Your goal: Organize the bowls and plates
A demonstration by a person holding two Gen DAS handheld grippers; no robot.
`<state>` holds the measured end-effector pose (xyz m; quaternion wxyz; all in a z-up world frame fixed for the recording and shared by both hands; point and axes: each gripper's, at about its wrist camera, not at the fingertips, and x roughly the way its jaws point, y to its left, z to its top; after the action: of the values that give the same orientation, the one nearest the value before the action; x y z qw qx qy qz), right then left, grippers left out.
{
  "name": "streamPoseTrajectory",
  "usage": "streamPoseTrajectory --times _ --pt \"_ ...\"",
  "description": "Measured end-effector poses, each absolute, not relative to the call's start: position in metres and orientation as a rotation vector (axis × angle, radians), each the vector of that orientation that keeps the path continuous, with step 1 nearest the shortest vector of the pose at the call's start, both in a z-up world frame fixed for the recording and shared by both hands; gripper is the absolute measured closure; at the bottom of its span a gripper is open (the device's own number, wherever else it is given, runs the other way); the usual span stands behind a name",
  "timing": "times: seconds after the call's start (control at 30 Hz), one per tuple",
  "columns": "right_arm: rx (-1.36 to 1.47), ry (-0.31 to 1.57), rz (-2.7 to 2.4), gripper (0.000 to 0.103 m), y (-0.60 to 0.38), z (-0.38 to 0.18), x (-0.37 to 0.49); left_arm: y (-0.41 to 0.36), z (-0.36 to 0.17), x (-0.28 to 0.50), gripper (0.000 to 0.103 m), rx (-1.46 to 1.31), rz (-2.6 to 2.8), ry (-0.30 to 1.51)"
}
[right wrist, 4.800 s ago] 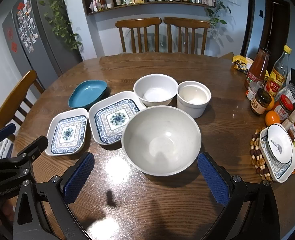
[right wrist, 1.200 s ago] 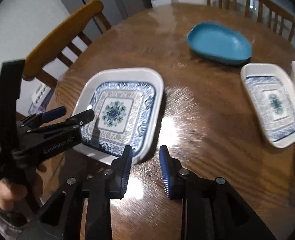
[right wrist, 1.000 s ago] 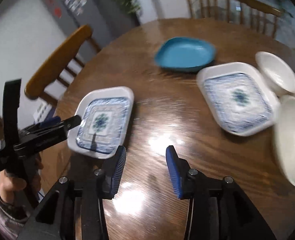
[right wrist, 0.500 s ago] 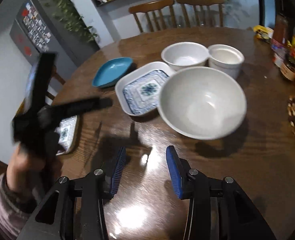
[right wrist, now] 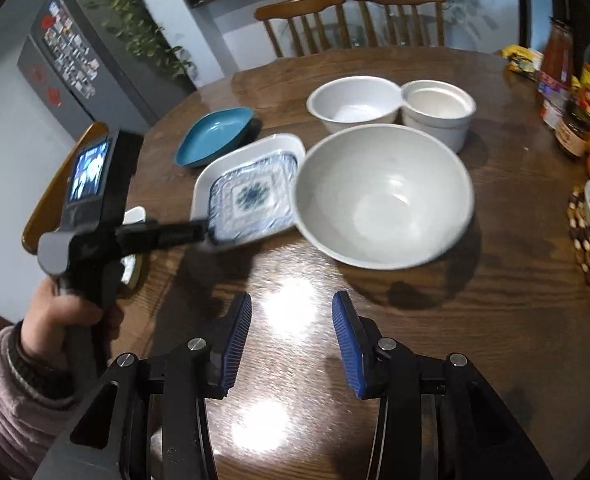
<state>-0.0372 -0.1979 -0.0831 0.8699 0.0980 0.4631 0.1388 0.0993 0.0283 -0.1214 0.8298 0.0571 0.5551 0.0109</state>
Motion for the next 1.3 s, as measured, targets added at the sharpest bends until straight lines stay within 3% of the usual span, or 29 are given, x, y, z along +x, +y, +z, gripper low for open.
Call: streamPoseTrajectory --times 0.2,0.7,0.8,0.93,1.3 --pt "0.129 0.989 0.361 0.061 -0.155 -0.091 -0.010 0.053 -0.121 0.085 0.031 0.119 -0.017 1.212" --pt "-0.056 1.063 0.178 0.061 -0.110 -0.137 0.060 0.054 -0.123 0.094 0.074 0.000 -0.114 1.196" --pt "-0.105 1.061 0.174 0.072 -0.104 -0.133 0.064 0.049 -0.122 0.093 0.088 -0.011 -0.130 1.191" --pt "-0.139 1.079 0.179 0.091 -0.106 -0.130 0.066 0.041 -0.121 0.093 0.089 -0.025 -0.128 1.181" --pt "-0.097 1.032 0.232 0.092 -0.108 -0.103 0.047 0.052 -0.098 0.078 0.089 -0.040 -0.107 1.100"
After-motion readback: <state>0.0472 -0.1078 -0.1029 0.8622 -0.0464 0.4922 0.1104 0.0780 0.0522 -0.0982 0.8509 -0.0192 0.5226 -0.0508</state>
